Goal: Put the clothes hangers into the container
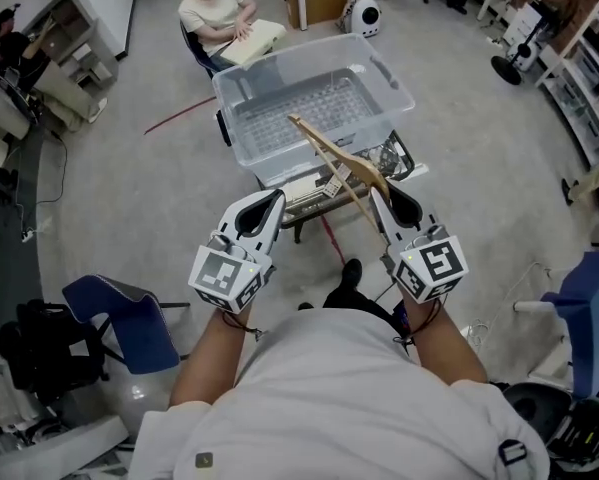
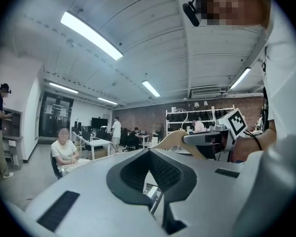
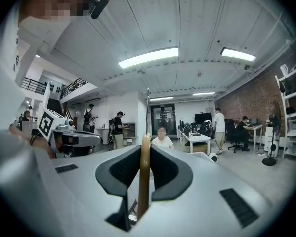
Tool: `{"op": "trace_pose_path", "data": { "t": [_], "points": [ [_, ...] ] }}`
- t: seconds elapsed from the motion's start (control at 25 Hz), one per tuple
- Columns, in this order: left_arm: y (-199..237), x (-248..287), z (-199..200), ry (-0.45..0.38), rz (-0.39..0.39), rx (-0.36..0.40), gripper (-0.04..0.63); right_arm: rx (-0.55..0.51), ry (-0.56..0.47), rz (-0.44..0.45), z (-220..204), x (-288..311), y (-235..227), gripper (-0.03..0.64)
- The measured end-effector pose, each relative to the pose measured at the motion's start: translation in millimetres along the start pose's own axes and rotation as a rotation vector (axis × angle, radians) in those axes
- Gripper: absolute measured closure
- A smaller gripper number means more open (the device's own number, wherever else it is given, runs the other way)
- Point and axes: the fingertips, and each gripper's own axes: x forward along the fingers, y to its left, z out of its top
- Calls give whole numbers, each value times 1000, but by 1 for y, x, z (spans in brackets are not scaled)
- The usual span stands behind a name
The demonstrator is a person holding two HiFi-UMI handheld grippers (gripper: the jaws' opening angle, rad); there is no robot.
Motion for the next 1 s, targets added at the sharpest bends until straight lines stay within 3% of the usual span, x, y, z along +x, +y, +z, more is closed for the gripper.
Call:
{"op": "trace_pose_path", "data": {
  "t": [0.68,1.0],
  "points": [
    [18,126,-8,50,45,-17,578,22,33,85,-10,58,-104,551],
    [18,160,-20,71,52,-29,579,21,46,107,-13,69,-133,551]
  ]
}}
